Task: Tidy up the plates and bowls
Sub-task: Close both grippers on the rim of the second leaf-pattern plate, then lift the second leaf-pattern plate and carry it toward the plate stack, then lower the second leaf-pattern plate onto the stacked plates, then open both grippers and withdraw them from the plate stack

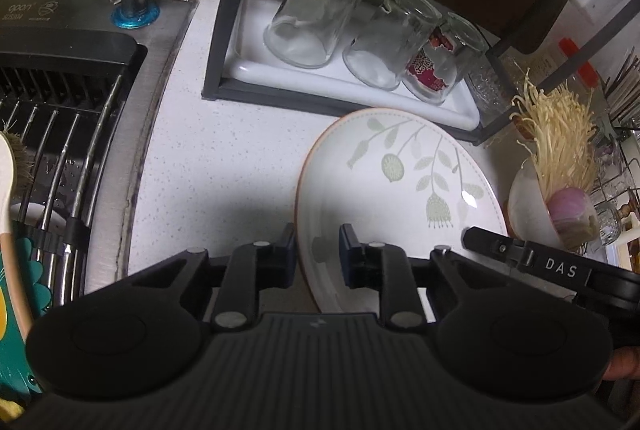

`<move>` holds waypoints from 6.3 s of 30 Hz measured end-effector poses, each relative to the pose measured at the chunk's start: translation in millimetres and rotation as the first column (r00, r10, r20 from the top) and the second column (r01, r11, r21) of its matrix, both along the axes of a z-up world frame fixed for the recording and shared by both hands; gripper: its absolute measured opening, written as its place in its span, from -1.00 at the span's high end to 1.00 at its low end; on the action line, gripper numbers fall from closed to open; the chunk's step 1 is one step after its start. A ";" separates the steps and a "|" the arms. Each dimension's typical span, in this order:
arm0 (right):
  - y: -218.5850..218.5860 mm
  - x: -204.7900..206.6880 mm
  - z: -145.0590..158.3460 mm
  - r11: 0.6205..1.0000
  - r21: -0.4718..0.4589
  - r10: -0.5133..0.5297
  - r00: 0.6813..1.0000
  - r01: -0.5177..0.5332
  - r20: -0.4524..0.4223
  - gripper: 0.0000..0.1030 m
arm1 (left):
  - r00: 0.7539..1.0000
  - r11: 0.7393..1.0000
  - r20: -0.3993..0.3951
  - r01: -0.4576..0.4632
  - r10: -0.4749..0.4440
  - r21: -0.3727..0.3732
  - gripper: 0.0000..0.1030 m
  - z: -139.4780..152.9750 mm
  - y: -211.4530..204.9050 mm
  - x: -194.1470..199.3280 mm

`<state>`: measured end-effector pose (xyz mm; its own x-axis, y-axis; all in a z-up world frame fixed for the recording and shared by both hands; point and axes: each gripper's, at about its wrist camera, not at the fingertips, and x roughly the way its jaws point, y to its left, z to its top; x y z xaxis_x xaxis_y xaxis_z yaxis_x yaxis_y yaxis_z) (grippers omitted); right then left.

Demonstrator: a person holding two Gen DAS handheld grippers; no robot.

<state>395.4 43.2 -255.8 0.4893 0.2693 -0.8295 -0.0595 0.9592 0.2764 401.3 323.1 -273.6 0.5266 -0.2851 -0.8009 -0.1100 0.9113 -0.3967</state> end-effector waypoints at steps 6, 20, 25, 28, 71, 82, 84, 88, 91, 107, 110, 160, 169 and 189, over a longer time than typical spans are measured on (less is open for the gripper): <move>-1.8 -1.0 0.9 0.999 -0.003 0.035 0.999 -0.035 -0.001 0.58 | 1.000 1.000 -0.015 -0.002 0.002 -0.002 0.52 1.6 0.2 -4.0; -8.1 -22.3 31.6 0.994 -0.008 0.107 0.993 -0.107 0.051 0.58 | 0.999 0.998 -0.019 0.033 -0.032 0.060 0.52 33.0 -10.1 -26.4; -15.1 -28.8 44.7 0.993 -0.009 0.116 0.991 -0.115 0.061 0.58 | 0.999 0.998 -0.009 0.033 -0.033 0.060 0.52 46.4 -15.4 -33.1; -19.7 -34.3 54.5 0.993 -0.014 0.118 0.990 -0.117 0.072 0.58 | 0.999 0.997 0.008 0.037 -0.037 0.061 0.52 57.3 -19.9 -35.3; -148.1 -167.1 160.2 0.995 0.010 -0.100 0.958 0.101 0.268 0.58 | 0.977 0.987 0.145 0.154 -0.159 0.042 0.52 154.1 -163.5 -131.2; -186.5 -189.5 132.7 0.987 -0.022 -0.151 0.972 0.158 0.180 0.58 | 0.977 0.978 0.040 0.208 -0.210 0.029 0.52 116.1 -210.1 -137.7; -190.1 -190.8 125.5 0.988 -0.035 -0.145 0.976 0.153 0.164 0.58 | 0.979 0.979 0.015 0.201 -0.201 0.023 0.52 106.8 -214.8 -138.0; -196.8 -189.5 108.1 0.990 -0.058 -0.123 0.985 0.131 0.124 0.58 | 0.982 0.982 -0.033 0.186 -0.185 0.033 0.52 87.9 -223.5 -136.4; -199.2 -187.0 94.4 0.992 -0.069 -0.103 0.990 0.110 0.097 0.58 | 0.983 0.983 -0.059 0.178 -0.175 0.052 0.52 77.1 -229.1 -133.2; -192.6 -168.2 53.7 0.992 -0.124 0.032 0.995 -0.020 0.090 0.58 | 0.987 0.985 -0.107 0.133 -0.121 0.110 0.51 48.4 -233.2 -117.2; -193.6 -166.8 49.0 0.991 -0.129 0.035 0.995 -0.023 0.090 0.58 | 0.986 0.985 -0.110 0.136 -0.123 0.111 0.50 44.5 -234.8 -117.5; -190.9 -157.0 29.5 0.980 -0.173 0.120 0.983 -0.095 0.137 0.57 | 0.977 0.973 -0.211 -0.082 0.035 -0.217 0.29 47.3 -183.5 -155.7; -196.2 -160.6 63.7 0.989 -0.136 0.083 0.979 -0.058 0.187 0.58 | 0.998 0.997 -0.066 -0.026 0.021 -0.076 0.29 96.0 -199.2 -163.5; -213.1 -220.9 169.4 1.000 0.007 -0.002 0.935 -0.001 0.355 0.58 | 0.978 0.992 0.187 0.071 -0.089 0.102 0.29 182.7 -247.4 -196.5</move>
